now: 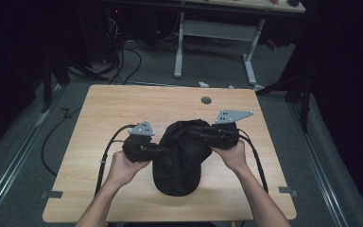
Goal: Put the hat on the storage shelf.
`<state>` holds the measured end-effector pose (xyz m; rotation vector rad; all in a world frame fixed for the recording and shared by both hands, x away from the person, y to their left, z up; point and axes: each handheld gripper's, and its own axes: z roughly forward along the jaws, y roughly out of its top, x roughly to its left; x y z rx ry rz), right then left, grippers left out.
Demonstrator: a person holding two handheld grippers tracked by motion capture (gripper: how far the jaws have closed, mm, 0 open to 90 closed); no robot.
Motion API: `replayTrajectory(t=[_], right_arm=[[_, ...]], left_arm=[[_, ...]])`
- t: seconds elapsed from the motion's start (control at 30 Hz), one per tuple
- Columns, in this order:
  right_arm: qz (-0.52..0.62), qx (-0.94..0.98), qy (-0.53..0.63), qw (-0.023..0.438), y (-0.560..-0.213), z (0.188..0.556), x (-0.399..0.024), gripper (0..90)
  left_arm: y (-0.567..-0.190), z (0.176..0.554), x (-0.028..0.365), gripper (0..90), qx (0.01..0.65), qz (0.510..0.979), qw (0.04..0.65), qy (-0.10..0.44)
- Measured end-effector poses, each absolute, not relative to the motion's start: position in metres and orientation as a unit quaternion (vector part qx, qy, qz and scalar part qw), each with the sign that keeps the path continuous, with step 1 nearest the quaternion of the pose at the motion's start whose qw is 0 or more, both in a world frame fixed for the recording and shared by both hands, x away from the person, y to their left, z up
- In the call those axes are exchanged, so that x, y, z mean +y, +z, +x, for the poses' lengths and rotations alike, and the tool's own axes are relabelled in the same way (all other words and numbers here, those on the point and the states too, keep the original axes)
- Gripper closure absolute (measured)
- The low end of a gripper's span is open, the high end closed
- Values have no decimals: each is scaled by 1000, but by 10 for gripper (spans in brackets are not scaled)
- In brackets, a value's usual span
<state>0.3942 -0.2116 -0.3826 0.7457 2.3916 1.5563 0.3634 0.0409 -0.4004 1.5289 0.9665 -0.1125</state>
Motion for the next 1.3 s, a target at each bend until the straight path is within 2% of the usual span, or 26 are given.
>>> replayTrajectory(t=[0.07, 0.17, 0.2, 0.3, 0.47, 0.67, 0.83, 1.13, 1.3], right_arm=[[256, 804, 528, 98, -382, 393, -212, 712], [263, 802, 526, 105, -381, 391, -213, 598], [263, 802, 526, 105, -381, 391, -213, 598], [270, 794, 533, 111, -380, 389, -217, 511], [286, 781, 543, 118, -378, 383, -228, 429], [299, 786, 522, 144, -377, 374, -239, 408], [326, 781, 507, 162, -392, 368, -250, 413], [386, 781, 458, 179, -433, 358, -268, 416], [429, 775, 424, 187, -467, 355, -280, 419]], left_arm=[[-399, 363, 41, 841, 422, 660, 620, -44], [-398, 363, 42, 846, 429, 655, 621, -35], [-398, 364, 43, 846, 430, 654, 621, -32], [-396, 364, 44, 847, 435, 650, 622, -25], [-391, 365, 49, 847, 448, 634, 630, -16], [-387, 369, 56, 847, 468, 614, 636, -3], [-383, 372, 61, 846, 484, 596, 641, 5], [-379, 377, 72, 845, 508, 566, 648, 33], [-375, 379, 79, 845, 518, 551, 652, 49]])
